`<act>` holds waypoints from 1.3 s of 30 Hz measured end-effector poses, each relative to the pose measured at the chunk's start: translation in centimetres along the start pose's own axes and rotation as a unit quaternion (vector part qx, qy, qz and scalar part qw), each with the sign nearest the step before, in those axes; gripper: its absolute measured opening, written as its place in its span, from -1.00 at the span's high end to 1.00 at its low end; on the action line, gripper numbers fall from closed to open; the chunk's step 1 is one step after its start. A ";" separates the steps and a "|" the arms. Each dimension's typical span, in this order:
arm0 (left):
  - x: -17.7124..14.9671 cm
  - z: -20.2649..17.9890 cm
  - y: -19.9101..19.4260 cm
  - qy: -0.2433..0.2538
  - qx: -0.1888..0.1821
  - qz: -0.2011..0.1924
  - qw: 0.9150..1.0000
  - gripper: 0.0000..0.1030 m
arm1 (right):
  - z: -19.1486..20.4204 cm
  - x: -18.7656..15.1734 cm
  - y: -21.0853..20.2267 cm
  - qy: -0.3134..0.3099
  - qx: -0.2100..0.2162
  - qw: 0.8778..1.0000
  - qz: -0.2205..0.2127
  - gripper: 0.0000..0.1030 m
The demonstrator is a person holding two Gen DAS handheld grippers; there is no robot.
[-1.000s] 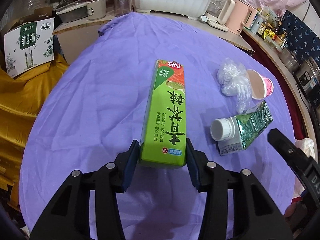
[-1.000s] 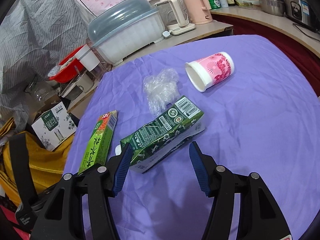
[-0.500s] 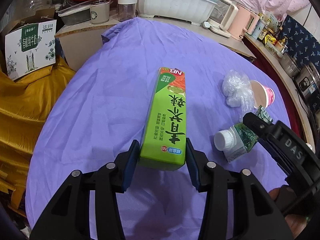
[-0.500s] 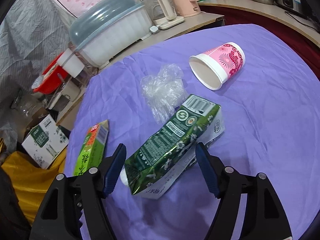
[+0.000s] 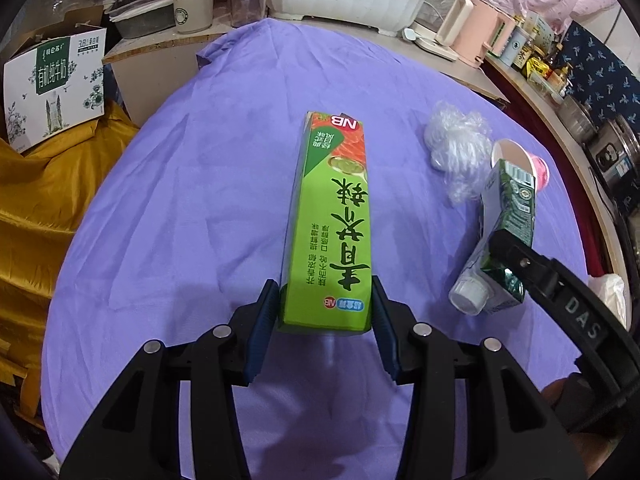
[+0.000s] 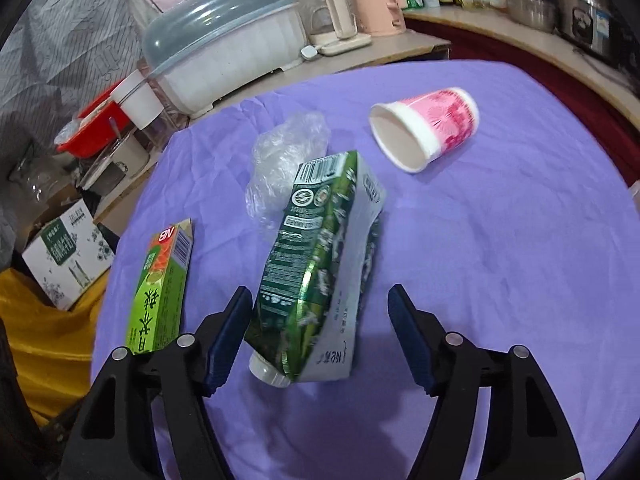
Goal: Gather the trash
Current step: 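Grasp the green milk carton with the right gripper while the left holds the NB box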
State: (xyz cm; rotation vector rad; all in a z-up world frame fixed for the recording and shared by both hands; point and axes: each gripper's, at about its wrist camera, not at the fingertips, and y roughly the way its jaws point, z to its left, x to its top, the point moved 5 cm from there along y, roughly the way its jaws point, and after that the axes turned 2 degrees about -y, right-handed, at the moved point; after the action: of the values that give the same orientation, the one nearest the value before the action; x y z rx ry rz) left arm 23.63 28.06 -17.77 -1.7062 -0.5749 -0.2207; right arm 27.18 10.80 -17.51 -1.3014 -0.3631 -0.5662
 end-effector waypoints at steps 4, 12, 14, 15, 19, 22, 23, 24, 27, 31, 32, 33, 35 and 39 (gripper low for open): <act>-1.6 -1.8 0.1 0.016 -0.014 0.012 1.000 0.18 | -1.6 -0.7 -1.4 -0.001 0.029 1.000 0.005 -0.19; -4.5 -5.3 -0.2 0.046 -0.039 0.026 0.998 0.18 | -4.1 -1.9 -3.7 0.017 0.023 1.000 0.013 0.07; -4.8 -5.7 -0.2 0.049 -0.040 0.027 0.998 0.18 | -4.2 -1.8 -3.9 0.018 0.033 0.999 0.007 0.07; -4.8 -5.8 -0.2 0.049 -0.040 0.027 0.998 0.18 | -4.1 -1.8 -3.9 0.018 0.036 0.999 0.003 0.06; -4.6 -5.9 -0.2 0.045 -0.035 0.024 0.998 0.18 | -3.9 -0.9 -3.3 0.015 0.042 0.999 -0.001 -0.03; -4.2 -5.8 -0.1 0.042 -0.030 0.021 0.998 0.18 | -3.5 -0.6 -2.4 0.013 0.046 0.999 0.004 -0.15; -4.1 -5.7 -0.1 0.041 -0.030 0.021 0.998 0.18 | -3.1 -0.6 -2.0 0.006 0.046 0.999 0.005 -0.17; -4.1 -5.6 -0.1 0.041 -0.029 0.021 0.999 0.18 | -2.9 -0.6 -1.7 0.001 0.047 0.999 0.007 -0.21; -3.8 -5.6 0.2 0.042 -0.024 0.021 0.999 0.18 | -2.5 -0.7 -1.0 -0.009 0.042 0.999 0.008 -0.26; -3.6 -5.5 0.5 0.040 -0.020 0.023 0.999 0.18 | -2.7 -0.7 0.1 -0.012 0.038 0.999 0.013 -0.26; -3.5 -5.5 0.5 0.041 -0.018 0.022 0.999 0.18 | -2.8 -0.6 0.4 -0.013 0.037 0.999 0.014 -0.26; -3.5 -5.5 0.6 0.041 -0.017 0.022 0.999 0.18 | -2.8 -0.6 0.7 -0.014 0.034 0.999 0.017 -0.24; -3.4 -5.5 0.6 0.042 -0.015 0.021 0.999 0.18 | -3.0 -0.8 1.1 -0.014 0.034 0.999 0.023 -0.16; -3.4 -5.5 0.2 0.043 -0.013 0.018 0.999 0.18 | -3.4 -0.8 0.5 -0.010 0.032 0.999 0.016 -0.14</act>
State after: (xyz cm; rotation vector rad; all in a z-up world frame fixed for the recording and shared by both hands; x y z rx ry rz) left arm 21.76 21.85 -18.25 -1.7221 -0.4792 -0.2744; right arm 26.62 7.67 -19.12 -1.2494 -0.3726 -0.5111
